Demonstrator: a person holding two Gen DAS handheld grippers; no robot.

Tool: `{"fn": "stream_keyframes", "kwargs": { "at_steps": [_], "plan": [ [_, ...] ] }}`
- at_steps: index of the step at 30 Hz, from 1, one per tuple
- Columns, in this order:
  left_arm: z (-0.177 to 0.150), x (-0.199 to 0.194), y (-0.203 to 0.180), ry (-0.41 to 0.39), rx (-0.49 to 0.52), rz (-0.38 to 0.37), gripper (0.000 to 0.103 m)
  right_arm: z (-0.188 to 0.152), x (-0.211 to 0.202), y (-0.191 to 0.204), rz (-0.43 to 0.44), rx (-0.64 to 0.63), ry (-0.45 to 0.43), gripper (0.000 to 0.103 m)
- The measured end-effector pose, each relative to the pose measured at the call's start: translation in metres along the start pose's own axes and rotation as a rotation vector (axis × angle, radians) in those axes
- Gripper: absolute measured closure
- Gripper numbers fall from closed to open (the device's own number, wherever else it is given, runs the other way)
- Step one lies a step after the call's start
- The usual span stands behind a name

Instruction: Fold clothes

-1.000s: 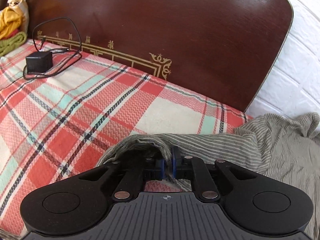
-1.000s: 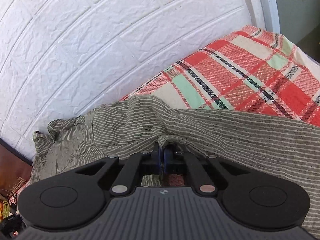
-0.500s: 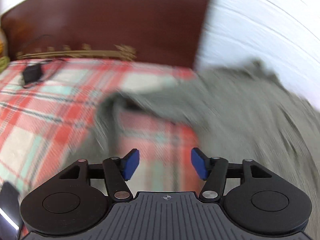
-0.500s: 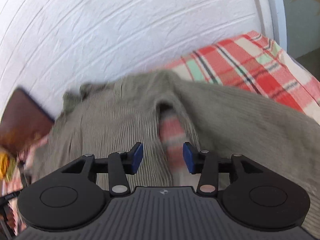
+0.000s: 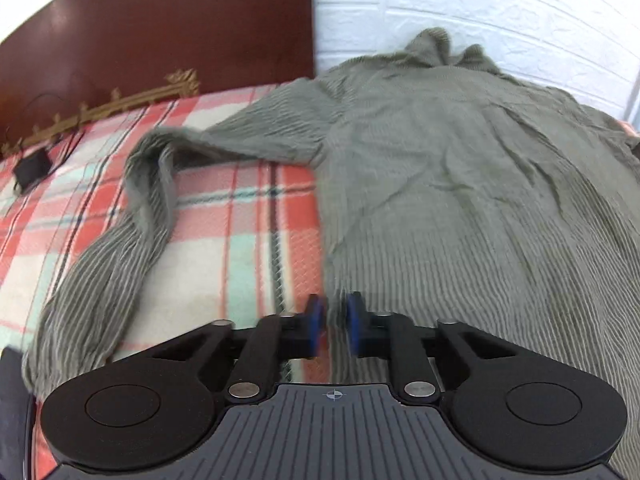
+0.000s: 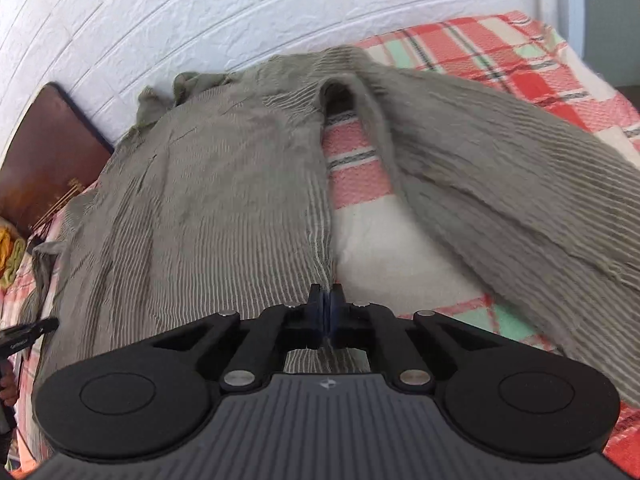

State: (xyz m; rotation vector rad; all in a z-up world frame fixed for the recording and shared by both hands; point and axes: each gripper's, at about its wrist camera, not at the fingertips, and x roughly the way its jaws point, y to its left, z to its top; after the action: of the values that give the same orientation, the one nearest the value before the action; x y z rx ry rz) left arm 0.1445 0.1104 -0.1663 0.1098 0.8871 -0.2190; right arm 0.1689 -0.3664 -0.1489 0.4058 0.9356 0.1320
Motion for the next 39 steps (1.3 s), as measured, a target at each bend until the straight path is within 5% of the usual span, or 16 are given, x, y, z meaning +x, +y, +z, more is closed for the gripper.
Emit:
{"fn": "stream_keyframes", "kwargs": {
  "at_steps": [5, 7, 8, 9, 15, 22, 25, 26, 27, 28, 32, 33, 35, 37, 38, 39],
  "plan": [
    [-0.010, -0.009, 0.017, -0.010, -0.064, 0.011, 0.098, -0.003, 0.000, -0.016, 0.002, 0.103, -0.023, 0.100],
    [-0.012, -0.014, 0.021, -0.016, -0.079, 0.020, 0.085, -0.006, -0.005, -0.015, 0.003, 0.098, -0.040, 0.092],
    [-0.014, -0.018, 0.022, -0.020, -0.088, 0.026, 0.064, -0.008, -0.010, -0.015, 0.007, 0.098, -0.047, 0.078],
    [-0.016, -0.023, 0.024, -0.025, -0.095, 0.023, 0.055, -0.010, -0.014, -0.015, 0.010, 0.097, -0.054, 0.066],
    [-0.044, -0.062, 0.034, -0.067, -0.120, -0.073, 0.026, -0.039, -0.052, -0.026, 0.049, 0.091, -0.055, 0.059],
    [-0.081, -0.071, 0.030, -0.023, -0.169, -0.200, 0.022, -0.085, -0.083, -0.031, 0.076, 0.083, -0.009, 0.059],
    [-0.089, -0.072, 0.022, -0.026, -0.163, -0.197, 0.025, -0.094, -0.087, -0.023, 0.099, 0.064, 0.012, 0.064],
    [-0.090, -0.073, 0.018, -0.028, -0.150, -0.194, 0.035, -0.096, -0.086, -0.019, 0.097, 0.038, 0.025, 0.084],
    [-0.091, -0.074, 0.014, -0.022, -0.134, -0.189, 0.075, -0.097, -0.086, -0.014, 0.093, 0.013, 0.035, 0.097],
    [-0.092, -0.074, 0.010, -0.007, -0.114, -0.183, 0.095, -0.097, -0.087, -0.011, 0.081, -0.002, 0.034, 0.097],
    [-0.096, -0.081, 0.008, 0.000, -0.065, -0.166, 0.101, -0.097, -0.090, -0.009, 0.016, -0.024, 0.046, 0.097],
    [-0.097, -0.083, 0.008, -0.002, -0.057, -0.165, 0.097, -0.097, -0.090, -0.009, -0.005, -0.031, 0.050, 0.096],
    [-0.098, -0.091, 0.012, -0.033, -0.053, -0.145, 0.069, -0.093, -0.094, -0.003, -0.048, -0.066, 0.036, 0.082],
    [-0.095, -0.110, 0.021, -0.135, -0.083, -0.070, 0.039, -0.086, -0.111, 0.014, -0.113, -0.115, -0.054, 0.054],
    [-0.092, -0.118, 0.027, -0.183, -0.094, -0.010, 0.021, -0.082, -0.120, 0.024, -0.131, -0.143, -0.102, 0.050],
    [-0.090, -0.125, 0.032, -0.228, -0.100, 0.058, 0.019, -0.076, -0.128, 0.039, -0.118, -0.187, -0.128, 0.050]
  ]
}}
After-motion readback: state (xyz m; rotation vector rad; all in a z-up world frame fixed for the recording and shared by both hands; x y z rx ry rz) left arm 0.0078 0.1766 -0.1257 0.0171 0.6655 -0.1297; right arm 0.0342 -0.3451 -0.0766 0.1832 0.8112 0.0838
